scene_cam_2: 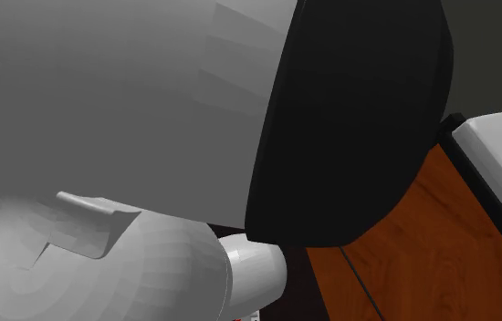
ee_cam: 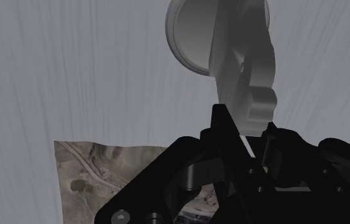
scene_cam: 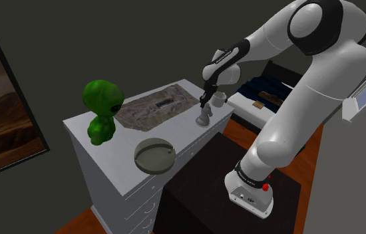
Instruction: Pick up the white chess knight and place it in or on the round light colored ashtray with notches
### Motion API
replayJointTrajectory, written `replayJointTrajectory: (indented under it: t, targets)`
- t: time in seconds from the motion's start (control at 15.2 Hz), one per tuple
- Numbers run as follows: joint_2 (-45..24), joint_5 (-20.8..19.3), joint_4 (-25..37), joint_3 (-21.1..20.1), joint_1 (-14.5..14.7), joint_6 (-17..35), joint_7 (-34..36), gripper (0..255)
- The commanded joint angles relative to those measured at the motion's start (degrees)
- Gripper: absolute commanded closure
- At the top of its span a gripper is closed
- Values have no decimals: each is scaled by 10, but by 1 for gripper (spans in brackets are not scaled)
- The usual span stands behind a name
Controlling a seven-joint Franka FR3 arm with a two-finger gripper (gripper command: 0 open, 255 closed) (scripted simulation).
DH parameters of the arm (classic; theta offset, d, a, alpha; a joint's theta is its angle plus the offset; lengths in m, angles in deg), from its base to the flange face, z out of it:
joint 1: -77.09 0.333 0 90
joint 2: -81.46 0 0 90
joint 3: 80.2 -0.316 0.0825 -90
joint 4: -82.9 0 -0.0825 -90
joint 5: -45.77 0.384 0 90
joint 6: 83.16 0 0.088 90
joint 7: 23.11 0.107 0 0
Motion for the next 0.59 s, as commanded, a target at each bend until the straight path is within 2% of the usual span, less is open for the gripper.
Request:
replayJointTrajectory:
  t: [0.0,0.53]
  targets:
    - [-1,0,0,0,0,0,-1,255]
    - [64,-55,15,-6,-9,-72,40,255]
